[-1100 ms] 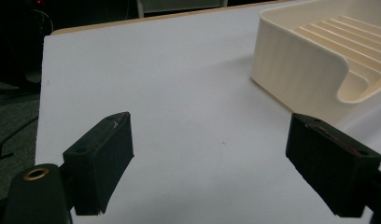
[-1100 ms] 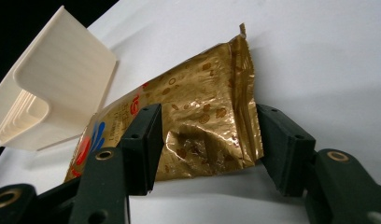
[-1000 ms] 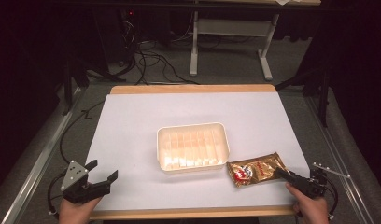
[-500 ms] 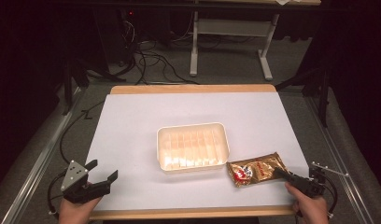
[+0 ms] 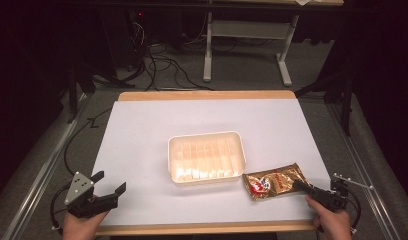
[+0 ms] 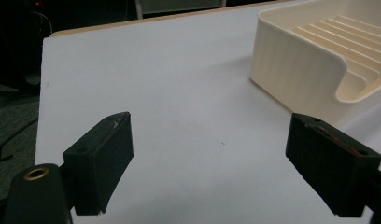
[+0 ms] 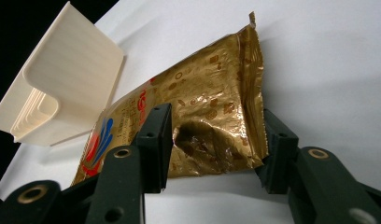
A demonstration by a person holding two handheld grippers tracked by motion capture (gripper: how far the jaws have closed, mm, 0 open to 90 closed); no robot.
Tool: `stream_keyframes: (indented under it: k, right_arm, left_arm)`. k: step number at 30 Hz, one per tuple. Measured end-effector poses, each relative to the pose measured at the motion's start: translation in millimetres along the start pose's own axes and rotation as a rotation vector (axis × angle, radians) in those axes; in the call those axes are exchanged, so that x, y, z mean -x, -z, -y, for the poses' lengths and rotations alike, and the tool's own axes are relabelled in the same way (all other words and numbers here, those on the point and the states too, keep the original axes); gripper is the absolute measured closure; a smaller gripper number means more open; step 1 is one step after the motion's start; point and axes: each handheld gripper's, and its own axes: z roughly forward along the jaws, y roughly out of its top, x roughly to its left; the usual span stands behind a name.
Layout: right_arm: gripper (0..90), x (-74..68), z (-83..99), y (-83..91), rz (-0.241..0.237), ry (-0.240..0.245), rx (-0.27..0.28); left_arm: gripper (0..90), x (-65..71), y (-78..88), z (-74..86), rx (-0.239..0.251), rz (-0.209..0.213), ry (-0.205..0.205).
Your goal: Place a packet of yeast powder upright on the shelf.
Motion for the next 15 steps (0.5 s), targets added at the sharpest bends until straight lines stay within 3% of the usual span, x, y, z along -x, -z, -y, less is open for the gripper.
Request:
stream_keyframes:
  k: [15]
  right_arm:
    - [62.1, -1.2, 0.4, 0.0, 0.002, 0.033, 0.013]
  left_arm:
    - [15.6, 0.5, -0.3, -0.1, -0.004, -0.001, -0.009]
